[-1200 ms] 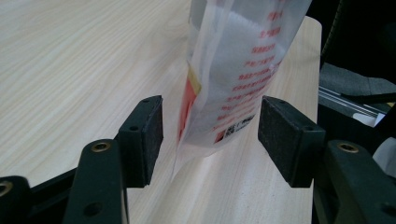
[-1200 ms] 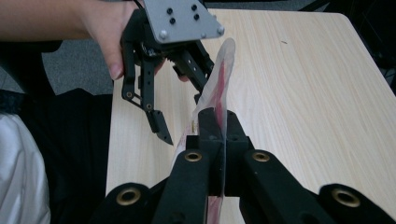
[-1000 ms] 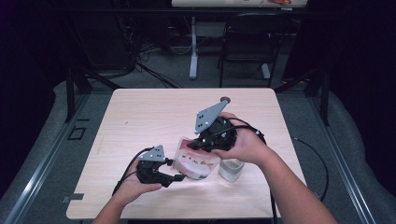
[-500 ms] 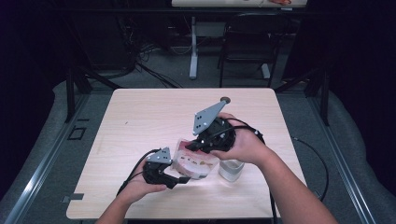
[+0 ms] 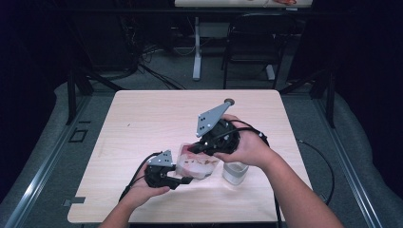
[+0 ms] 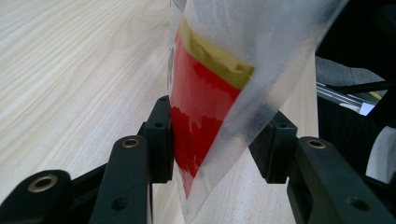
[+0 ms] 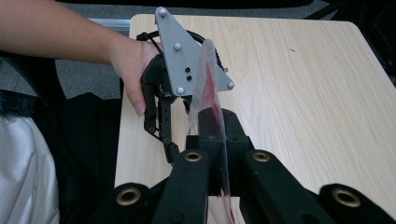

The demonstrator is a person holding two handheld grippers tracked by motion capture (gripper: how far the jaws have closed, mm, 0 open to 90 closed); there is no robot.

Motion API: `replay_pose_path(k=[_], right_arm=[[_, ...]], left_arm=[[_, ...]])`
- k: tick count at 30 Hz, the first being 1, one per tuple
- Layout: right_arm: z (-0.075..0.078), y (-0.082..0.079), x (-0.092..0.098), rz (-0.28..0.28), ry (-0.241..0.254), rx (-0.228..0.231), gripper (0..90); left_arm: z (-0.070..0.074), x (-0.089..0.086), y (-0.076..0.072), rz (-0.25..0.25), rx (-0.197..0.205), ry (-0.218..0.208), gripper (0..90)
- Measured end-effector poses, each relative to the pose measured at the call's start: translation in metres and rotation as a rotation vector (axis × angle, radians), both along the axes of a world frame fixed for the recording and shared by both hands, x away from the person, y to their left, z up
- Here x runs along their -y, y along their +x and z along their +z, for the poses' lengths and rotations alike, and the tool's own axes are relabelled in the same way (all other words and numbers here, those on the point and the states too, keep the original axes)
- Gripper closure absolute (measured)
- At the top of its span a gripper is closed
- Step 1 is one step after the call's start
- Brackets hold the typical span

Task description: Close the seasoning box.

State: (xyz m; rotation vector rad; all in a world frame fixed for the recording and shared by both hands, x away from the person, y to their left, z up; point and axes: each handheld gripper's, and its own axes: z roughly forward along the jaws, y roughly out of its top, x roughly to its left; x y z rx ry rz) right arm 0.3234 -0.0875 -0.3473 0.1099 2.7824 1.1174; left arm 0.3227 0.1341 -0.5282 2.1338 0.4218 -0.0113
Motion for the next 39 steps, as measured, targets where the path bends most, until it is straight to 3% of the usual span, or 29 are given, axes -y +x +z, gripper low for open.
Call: replay_pose_path(k=[10, 20, 39], right_arm=[[-0.001, 0.001, 0.002, -0.013, -0.005, -0.008, 90.0], [-0.008, 0.006, 0.013, -0.062, 0.009, -0.034, 89.4], [-0.018, 0.004, 0.023, -0.108, 0.030, -0.025, 84.5]], left_arm=[[0.001, -0.001, -0.001, -0.028, -0.022, 0.014, 61.1], [0.005, -0.001, 0.001, -0.019, -0.045, 0.067, 64.5], [0.012, -0.013, -0.001, 0.005, -0.054, 0.135, 68.8]])
